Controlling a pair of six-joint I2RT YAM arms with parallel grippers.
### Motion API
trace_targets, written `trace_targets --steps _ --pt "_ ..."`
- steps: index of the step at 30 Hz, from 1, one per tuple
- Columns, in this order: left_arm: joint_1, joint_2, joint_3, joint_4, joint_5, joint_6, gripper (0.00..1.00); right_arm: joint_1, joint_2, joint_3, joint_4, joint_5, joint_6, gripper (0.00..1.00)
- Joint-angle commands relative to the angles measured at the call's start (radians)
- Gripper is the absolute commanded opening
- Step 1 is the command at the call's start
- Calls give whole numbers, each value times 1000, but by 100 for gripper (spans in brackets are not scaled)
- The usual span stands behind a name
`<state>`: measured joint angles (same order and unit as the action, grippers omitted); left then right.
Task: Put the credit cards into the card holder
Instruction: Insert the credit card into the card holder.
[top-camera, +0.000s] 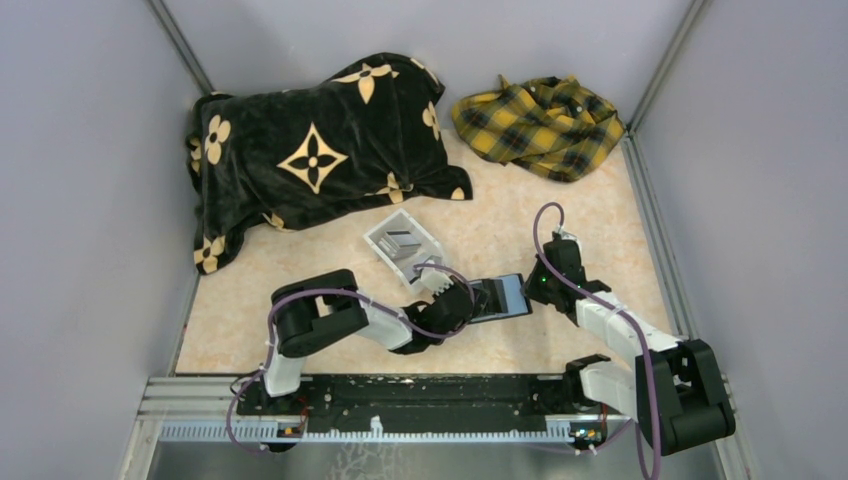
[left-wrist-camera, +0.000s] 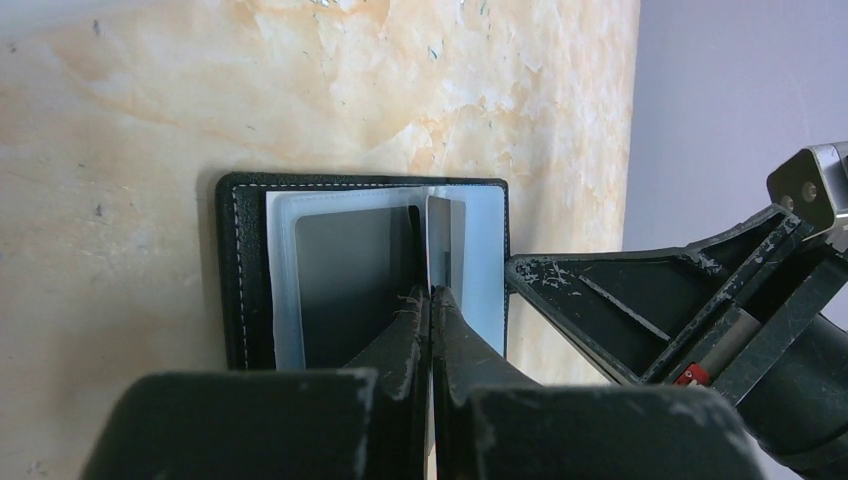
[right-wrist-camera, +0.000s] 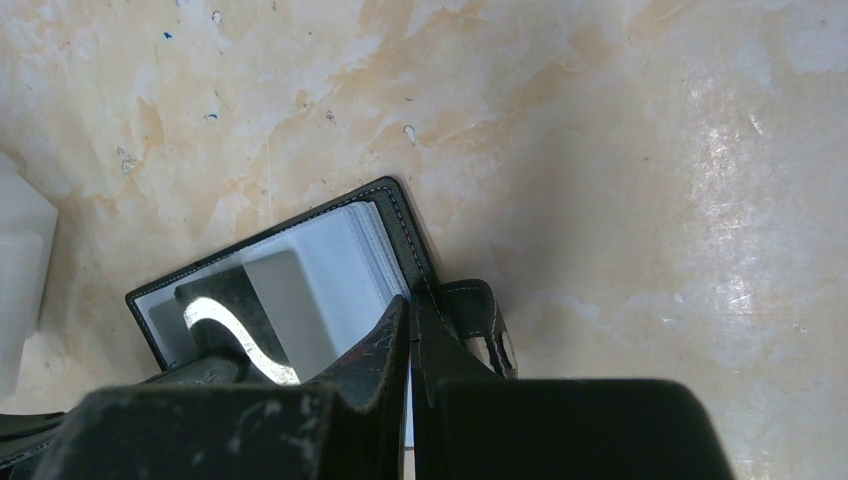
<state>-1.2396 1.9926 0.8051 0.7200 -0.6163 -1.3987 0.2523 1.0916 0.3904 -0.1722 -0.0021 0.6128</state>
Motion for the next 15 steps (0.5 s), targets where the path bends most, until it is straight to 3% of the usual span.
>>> trace_targets --steps 1,5,13,15 --pt "-27 21 22 -140 -12 30 0 -7 15 -11 8 -10 5 0" --pt "-43 24 65 -243 6 51 1 -7 23 -11 11 -15 4 0" --pt "-46 3 103 -449 40 42 39 -7 21 -13 12 -18 6 0" --pt "-46 -12 112 -500 37 49 44 -7 19 -14 12 -19 5 0"
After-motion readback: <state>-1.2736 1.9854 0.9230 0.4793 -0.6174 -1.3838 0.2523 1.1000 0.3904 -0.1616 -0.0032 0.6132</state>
